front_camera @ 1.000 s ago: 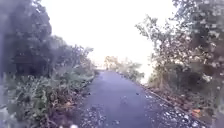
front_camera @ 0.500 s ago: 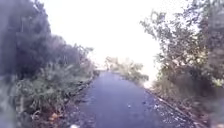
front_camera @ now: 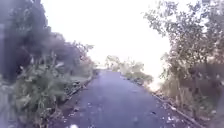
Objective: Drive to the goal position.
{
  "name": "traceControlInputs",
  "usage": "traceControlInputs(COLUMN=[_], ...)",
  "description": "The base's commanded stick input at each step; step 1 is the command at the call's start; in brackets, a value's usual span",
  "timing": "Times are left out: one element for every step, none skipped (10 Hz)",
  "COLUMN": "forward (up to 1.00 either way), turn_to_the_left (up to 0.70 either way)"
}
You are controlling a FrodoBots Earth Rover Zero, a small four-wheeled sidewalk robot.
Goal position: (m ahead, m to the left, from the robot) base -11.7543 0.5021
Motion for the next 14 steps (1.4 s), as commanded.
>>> traceControlInputs(forward=[0.85,0.85,0.85,0.85,0.85,0.85,0.85,0.85,0.85,0.85,0.85,0.85,0.85,0.85], turn_to_the_left=[0.0,0.0,0.0,0.0,0.0,0.0,0.0,0.0,0.0,0.0,0.0,0.0,0.0,0.0])
